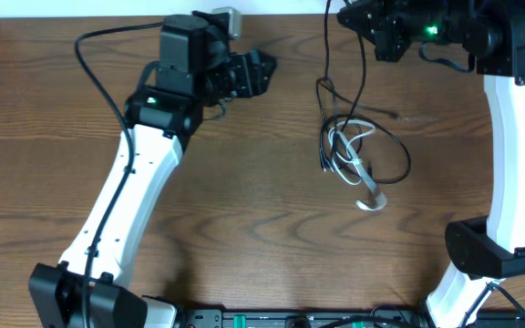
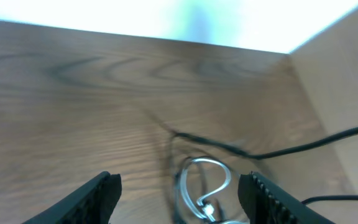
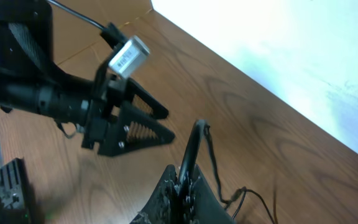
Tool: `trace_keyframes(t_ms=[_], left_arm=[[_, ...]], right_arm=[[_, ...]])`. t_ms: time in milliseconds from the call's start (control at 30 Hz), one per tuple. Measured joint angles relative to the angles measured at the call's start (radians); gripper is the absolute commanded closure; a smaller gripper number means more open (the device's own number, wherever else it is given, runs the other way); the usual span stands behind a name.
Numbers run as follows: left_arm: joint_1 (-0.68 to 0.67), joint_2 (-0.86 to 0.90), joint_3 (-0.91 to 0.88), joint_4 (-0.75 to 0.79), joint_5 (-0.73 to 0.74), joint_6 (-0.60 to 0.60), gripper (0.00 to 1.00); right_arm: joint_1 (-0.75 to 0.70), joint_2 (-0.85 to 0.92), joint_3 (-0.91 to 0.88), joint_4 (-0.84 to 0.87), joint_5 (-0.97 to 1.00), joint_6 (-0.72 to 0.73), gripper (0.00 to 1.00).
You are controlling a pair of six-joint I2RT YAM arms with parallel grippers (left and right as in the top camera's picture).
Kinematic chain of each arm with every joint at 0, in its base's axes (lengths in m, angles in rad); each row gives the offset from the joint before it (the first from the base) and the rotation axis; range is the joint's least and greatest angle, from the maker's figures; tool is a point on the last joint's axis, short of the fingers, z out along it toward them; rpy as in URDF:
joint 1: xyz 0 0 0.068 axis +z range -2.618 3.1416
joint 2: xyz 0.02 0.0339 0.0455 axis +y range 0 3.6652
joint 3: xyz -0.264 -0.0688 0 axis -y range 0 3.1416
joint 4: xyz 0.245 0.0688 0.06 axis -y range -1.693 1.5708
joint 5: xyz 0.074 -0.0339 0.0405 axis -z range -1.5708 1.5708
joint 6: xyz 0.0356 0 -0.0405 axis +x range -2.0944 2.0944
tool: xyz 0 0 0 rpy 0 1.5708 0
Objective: Untangle cables
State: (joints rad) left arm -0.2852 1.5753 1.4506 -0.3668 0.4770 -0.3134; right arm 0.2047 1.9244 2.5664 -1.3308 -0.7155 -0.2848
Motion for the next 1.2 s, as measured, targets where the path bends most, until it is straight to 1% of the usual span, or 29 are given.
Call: trace_keyframes(t_ms=[233,367,533,633,833,933,1200], left_arm=[[-0.061,0.077,0.003,0.135,0.095,-0.001,0.31],[-0.071,0.134,0.003,0.213,0.151,-0.004,0.29],[-0.071,0.145,0.003,0.310,0.206,-0.003,0.29],[-0.074,0.145,0.004,0.330,0.230,-0.004,0.28],[-0.106,0.145,0.004,0.340,0.238,-0.004,0.28],[-0.135,0.148,0.004,0.349,0.219,-0.003,0.28],[-0.197,0.196,0.004,0.470,0.122,-0.003,0.28]], right_arm=[[0.000,0.000,0.000,-0.016,-0.010,0.000,0.99],[0.000,0.000,0.000,-0.019,-0.011,0.000,0.99],[0.000,0.000,0.000,-0.024,-0.011,0.000,0.99],[0.000,0.000,0.000,-0.028,-0.011,0.000,0.99],[0.000,0.000,0.000,-0.036,-0.011,0.000,0.99],[0.000,0.000,0.000,-0.040,-0.011,0.000,0.99],[0.000,0.000,0.000,-0.049,-0.011,0.000,0.99]])
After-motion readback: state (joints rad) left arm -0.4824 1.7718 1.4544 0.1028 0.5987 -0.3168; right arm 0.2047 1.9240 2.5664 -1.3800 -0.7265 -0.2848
